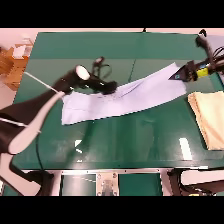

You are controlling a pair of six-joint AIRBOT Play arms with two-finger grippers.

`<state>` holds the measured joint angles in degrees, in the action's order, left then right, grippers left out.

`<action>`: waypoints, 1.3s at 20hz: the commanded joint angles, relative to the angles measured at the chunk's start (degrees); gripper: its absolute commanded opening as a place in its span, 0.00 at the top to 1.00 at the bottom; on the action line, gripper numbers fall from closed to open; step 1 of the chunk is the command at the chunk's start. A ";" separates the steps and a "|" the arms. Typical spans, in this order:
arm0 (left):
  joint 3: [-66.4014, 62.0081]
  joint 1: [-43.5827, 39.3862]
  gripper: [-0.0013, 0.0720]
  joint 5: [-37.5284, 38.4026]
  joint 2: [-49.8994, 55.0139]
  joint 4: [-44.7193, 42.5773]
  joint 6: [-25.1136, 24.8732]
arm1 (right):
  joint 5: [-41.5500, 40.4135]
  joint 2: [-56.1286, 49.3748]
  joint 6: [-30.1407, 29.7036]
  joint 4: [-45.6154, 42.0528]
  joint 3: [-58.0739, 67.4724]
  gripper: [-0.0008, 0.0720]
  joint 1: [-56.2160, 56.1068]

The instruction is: Fold the shirts.

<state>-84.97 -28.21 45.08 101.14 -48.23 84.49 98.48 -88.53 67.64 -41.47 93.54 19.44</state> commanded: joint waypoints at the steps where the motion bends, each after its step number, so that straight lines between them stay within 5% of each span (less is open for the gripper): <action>1: -0.02 -7.91 0.95 -8.11 5.07 4.20 -0.57 | 1.70 8.81 1.44 2.58 0.15 0.97 -0.07; 6: -0.76 -11.72 0.95 -15.65 8.00 12.92 -1.03 | 1.86 11.93 4.15 3.13 0.15 0.97 -0.13; 10: -4.13 -11.23 0.95 -10.47 9.16 13.05 -1.03 | 2.10 11.93 4.57 3.10 0.11 0.97 -0.13; 16: -16.94 3.08 0.95 24.46 9.05 12.41 -2.01 | -0.90 11.91 9.99 3.13 -1.44 0.97 -6.84; 19: -22.99 12.31 0.95 39.50 7.34 12.28 -0.57 | -9.46 11.91 11.98 3.10 -6.69 0.97 -15.78; 26: -22.93 27.58 0.95 42.66 -6.88 -2.03 -0.59 | -41.11 5.68 16.22 4.00 -13.88 0.97 -41.83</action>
<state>-107.33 -6.33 84.44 98.87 -43.88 83.74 72.23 -79.59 82.02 -38.11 81.30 -12.49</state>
